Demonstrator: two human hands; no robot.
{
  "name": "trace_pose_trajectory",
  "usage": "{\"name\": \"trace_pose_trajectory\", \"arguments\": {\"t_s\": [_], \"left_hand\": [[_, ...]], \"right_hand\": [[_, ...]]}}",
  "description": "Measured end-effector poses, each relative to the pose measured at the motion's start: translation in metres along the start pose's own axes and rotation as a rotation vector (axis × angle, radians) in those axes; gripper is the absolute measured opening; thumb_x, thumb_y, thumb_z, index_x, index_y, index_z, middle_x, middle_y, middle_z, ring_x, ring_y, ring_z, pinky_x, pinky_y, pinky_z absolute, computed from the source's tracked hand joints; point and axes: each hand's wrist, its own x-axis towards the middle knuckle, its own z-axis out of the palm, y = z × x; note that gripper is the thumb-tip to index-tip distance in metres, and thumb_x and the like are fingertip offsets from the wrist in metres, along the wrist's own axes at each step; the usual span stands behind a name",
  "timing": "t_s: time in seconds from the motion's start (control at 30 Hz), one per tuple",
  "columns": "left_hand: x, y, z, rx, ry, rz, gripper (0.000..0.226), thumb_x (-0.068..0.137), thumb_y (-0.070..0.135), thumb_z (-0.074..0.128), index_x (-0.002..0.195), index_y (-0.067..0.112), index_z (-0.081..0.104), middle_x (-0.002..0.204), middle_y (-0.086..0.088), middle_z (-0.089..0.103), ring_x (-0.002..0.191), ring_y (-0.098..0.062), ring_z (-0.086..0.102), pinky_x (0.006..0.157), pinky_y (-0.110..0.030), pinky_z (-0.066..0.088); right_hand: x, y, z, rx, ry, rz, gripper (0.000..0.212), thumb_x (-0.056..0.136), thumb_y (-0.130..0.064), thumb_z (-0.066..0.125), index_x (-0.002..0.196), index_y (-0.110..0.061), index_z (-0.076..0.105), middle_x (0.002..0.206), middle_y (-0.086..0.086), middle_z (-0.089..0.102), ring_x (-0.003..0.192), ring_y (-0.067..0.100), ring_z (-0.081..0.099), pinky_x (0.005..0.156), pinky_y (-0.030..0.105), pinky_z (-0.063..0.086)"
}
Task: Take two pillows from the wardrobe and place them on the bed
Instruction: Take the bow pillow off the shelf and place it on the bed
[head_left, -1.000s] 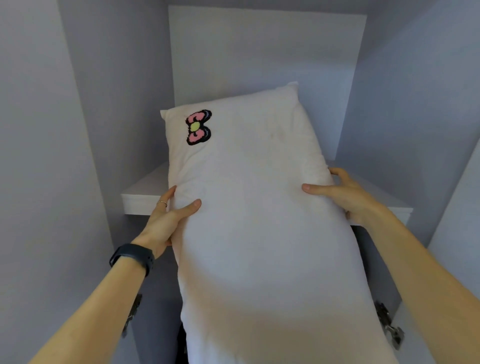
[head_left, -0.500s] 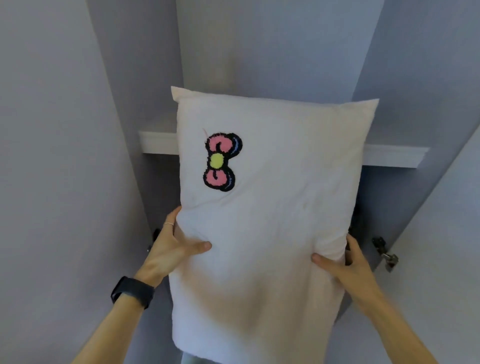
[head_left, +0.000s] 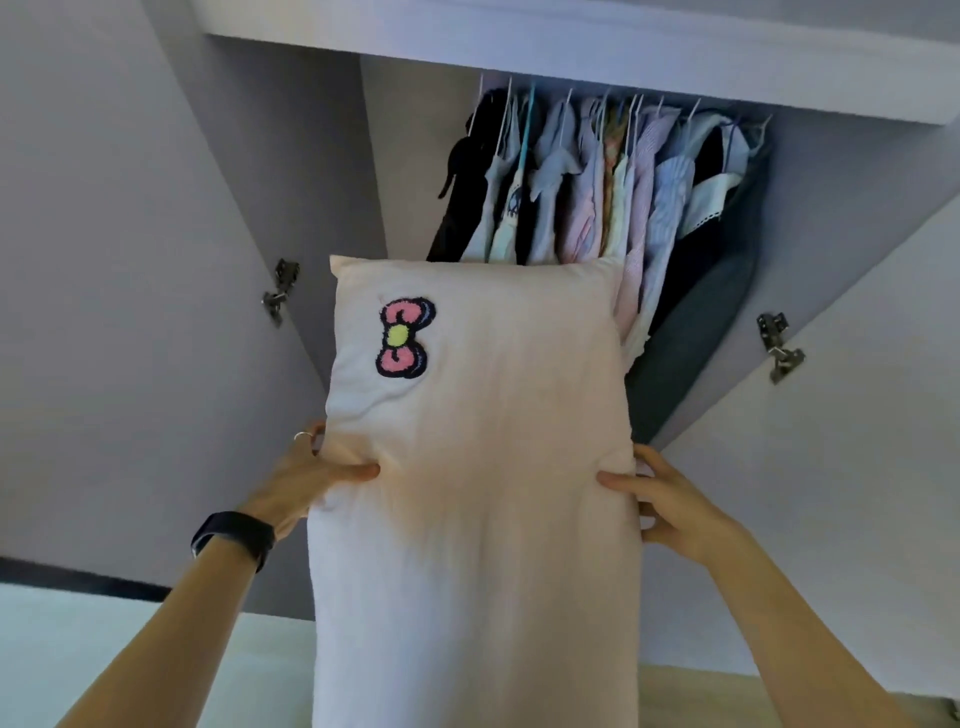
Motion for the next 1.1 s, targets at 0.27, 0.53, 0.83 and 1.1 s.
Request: {"name": "trace_pose_trajectory", "arguments": {"t_s": [0.27,0.53,0.83,1.1], "left_hand": [[-0.048,-0.086,0.046,-0.21,0.218,-0.125,0.087,0.061,0.016,0.094,0.133,0.022,0.045,0.124,-0.003,0.065,0.105,-0.026,0.067,0.083,-0.048,0.059],[-0.153,-0.198,0.083,-0.463,0.402,-0.297,0.072,0.066,0.017,0.092,0.121,0.036,0.05,0.11,-0.011,0.073,0.092,-0.028,0.074,0.078,-0.049,0.061],[-0.283,-0.31,0.127,-0.707,0.69,-0.47,0.077,0.068,0.024,0.09,0.128,0.042,0.045,0.12,0.001,0.067,0.103,-0.021,0.069,0.069,-0.041,0.061],[-0.365,-0.379,0.188,-0.923,1.218,-0.67,0.09,0.051,0.045,0.083,0.128,0.034,0.037,0.117,-0.003,0.062,0.103,-0.029,0.066,0.088,-0.053,0.056]], "right_hand": [[0.079,-0.002,-0.02,-0.286,-0.268,0.121,0.061,0.065,-0.028,0.094,0.116,-0.04,0.064,0.107,0.004,0.078,0.095,0.03,0.075,0.081,0.059,0.059],[0.095,0.036,0.022,-0.571,-0.467,0.181,0.069,0.057,-0.042,0.092,0.117,-0.04,0.057,0.107,0.006,0.076,0.101,0.035,0.07,0.065,0.048,0.062],[0.072,0.089,0.141,-0.989,-0.771,0.142,0.071,0.074,-0.052,0.082,0.133,-0.044,0.044,0.12,0.002,0.067,0.104,0.027,0.068,0.083,0.055,0.059],[0.009,0.159,0.283,-1.267,-0.989,-0.002,0.061,0.078,-0.058,0.075,0.131,-0.042,0.049,0.115,-0.013,0.065,0.097,0.017,0.068,0.074,0.039,0.055]]}}
